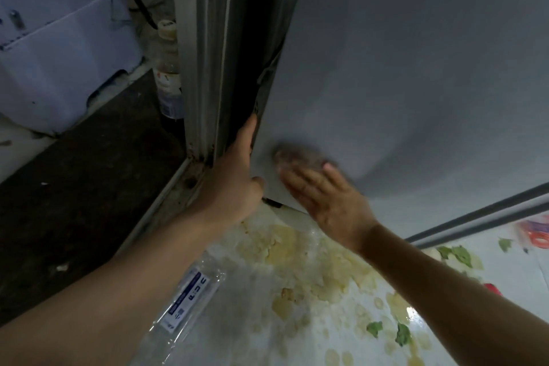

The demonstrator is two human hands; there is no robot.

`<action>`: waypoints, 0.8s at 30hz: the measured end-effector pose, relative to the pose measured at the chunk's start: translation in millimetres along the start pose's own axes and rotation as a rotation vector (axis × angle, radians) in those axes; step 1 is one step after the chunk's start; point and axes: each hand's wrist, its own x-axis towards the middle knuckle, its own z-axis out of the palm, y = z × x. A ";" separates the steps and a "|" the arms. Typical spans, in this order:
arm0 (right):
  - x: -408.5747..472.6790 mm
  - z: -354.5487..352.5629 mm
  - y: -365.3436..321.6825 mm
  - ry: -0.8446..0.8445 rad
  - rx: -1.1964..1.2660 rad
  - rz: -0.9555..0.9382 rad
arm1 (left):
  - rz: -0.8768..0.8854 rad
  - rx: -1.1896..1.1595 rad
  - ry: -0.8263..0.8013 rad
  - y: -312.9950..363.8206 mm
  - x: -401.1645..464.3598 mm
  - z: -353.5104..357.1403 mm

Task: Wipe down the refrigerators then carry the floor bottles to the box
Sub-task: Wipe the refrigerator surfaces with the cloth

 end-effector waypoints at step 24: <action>-98.6 10.7 6.6 -0.457 0.059 -0.167 | -0.013 0.016 0.014 20.9 -17.5 27.4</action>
